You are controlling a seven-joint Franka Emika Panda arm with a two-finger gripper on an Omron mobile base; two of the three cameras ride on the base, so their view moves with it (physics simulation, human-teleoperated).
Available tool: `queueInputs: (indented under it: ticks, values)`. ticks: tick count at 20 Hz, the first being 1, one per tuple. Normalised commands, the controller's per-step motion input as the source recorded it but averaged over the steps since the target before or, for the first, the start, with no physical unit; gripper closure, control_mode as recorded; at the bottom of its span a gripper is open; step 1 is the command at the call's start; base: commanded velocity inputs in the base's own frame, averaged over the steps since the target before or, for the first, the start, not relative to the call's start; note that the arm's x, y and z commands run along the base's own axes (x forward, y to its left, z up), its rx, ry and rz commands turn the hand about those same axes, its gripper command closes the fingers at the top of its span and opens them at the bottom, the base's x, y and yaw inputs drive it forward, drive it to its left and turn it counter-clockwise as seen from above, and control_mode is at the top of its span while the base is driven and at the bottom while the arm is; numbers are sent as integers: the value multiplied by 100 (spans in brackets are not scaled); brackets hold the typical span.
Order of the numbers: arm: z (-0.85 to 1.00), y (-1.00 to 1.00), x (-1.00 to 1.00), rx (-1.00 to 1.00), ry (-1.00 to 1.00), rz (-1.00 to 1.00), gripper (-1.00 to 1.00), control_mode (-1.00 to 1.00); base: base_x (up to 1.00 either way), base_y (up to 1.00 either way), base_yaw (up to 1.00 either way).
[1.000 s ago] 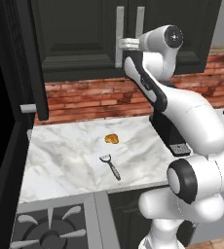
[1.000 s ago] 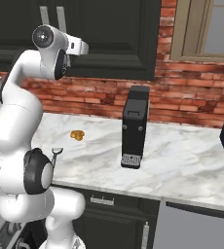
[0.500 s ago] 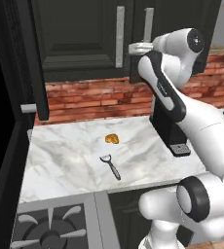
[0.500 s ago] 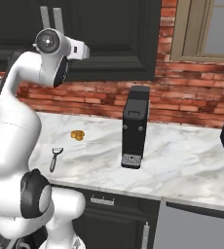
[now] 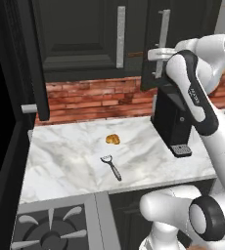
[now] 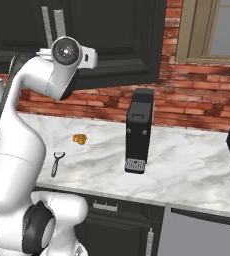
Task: Pick the pan from the cabinet and place it on the stove. Then turn on the stove burner for the pan.
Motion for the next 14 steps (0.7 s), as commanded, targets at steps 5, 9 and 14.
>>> queueInputs:
  ticks: [5,9,14]
  values:
    - [0,-74,-48,5,-2,15,100,-100,0,0,0]
    - [0,-75,-48,7,-1,16,100,-100,0,0,0]
    - [0,-75,-46,6,-2,14,-100,-100,0,0,0]
